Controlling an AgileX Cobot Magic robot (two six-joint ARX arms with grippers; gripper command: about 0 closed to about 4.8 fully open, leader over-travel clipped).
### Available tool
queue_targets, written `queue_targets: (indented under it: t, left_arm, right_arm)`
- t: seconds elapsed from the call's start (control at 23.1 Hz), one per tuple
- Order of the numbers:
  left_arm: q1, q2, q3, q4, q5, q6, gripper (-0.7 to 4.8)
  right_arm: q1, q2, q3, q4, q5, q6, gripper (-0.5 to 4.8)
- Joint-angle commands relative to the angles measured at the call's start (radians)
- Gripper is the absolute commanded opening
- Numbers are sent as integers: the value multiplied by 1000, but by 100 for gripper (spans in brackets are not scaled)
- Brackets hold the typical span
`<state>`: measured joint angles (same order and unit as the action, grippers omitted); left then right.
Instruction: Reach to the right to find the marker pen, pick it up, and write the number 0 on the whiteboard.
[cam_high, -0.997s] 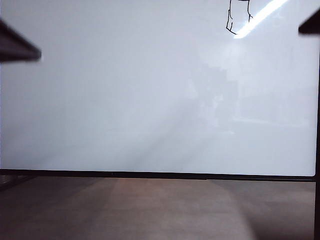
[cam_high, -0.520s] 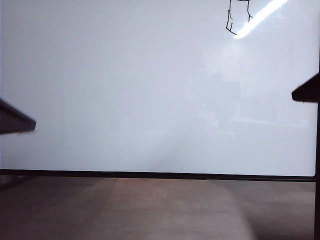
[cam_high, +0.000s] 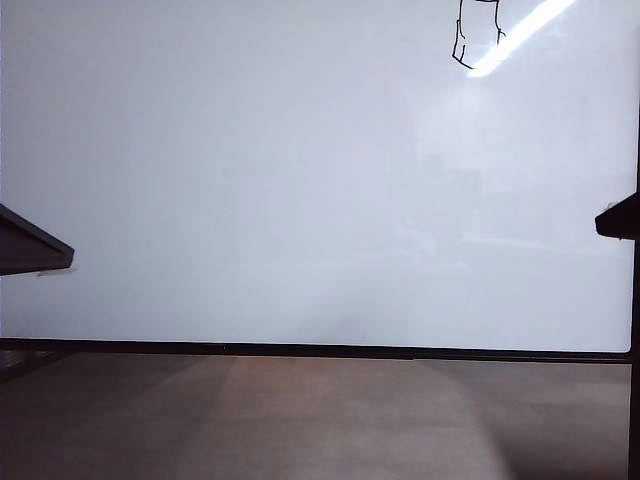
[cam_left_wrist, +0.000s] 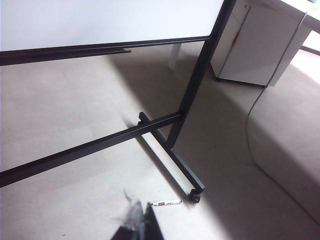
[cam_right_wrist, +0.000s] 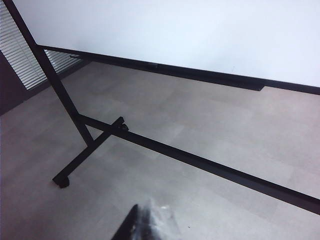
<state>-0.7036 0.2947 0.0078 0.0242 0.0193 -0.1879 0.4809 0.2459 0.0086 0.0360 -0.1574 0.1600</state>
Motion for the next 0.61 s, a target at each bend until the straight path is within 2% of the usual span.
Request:
queue_targets:
  t: [0.04,0.13,0.22,0.48,0.61]
  left_arm:
    - [1,0,1,8,3,5,-5]
    - [19,-18,1,-1,12,5,-5]
    - [92,-50,1,-1,50,5,-5]
    - [469,-208,2,-3,72,5,-5]
    - [633,-274,2,-1,71,5,-5]
  right_arm:
    - [2,-6,-3,20,-1,-3,0]
    - [2,-7,-3,21,-1,-3,0]
    - [2,-9,-3,23,0,-3,0]
    - [-3,-60,-3,8,1,-3,0]
    - [-63,-164,-3,10,-2,-3,0]
